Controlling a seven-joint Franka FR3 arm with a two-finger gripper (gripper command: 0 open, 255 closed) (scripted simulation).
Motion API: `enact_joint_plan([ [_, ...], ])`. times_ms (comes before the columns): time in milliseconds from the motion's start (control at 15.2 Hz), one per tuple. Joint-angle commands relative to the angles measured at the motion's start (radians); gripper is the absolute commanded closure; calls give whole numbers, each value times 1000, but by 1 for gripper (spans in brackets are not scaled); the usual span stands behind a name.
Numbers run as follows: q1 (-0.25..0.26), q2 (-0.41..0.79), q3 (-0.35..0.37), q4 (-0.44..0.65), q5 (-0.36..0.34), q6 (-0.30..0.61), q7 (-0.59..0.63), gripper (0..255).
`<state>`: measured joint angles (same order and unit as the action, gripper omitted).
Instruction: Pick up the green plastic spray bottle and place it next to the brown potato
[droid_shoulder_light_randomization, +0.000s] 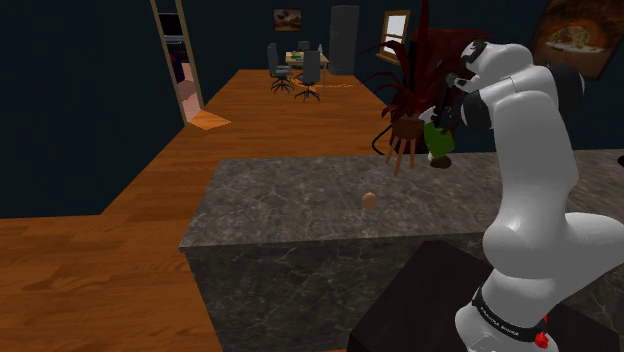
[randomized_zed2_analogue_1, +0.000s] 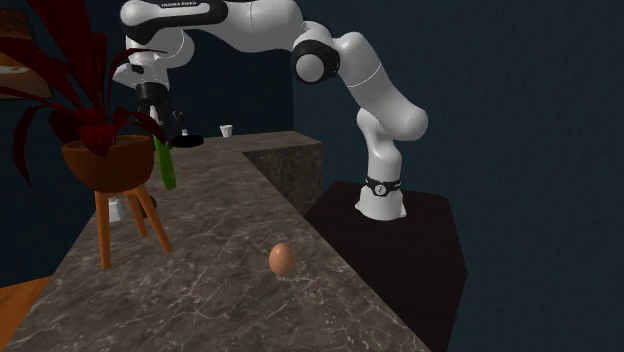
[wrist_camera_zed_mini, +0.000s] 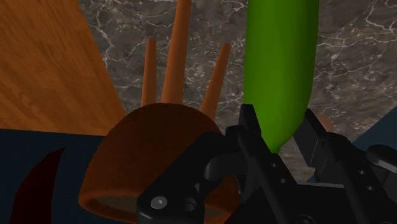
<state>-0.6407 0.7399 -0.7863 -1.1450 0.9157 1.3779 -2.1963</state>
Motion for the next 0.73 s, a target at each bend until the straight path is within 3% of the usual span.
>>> enact_joint_plan([
  [0,6,6,1,-21,2,20,-13,255],
  [660,31,36,9,-113,16,110,-73,255],
])
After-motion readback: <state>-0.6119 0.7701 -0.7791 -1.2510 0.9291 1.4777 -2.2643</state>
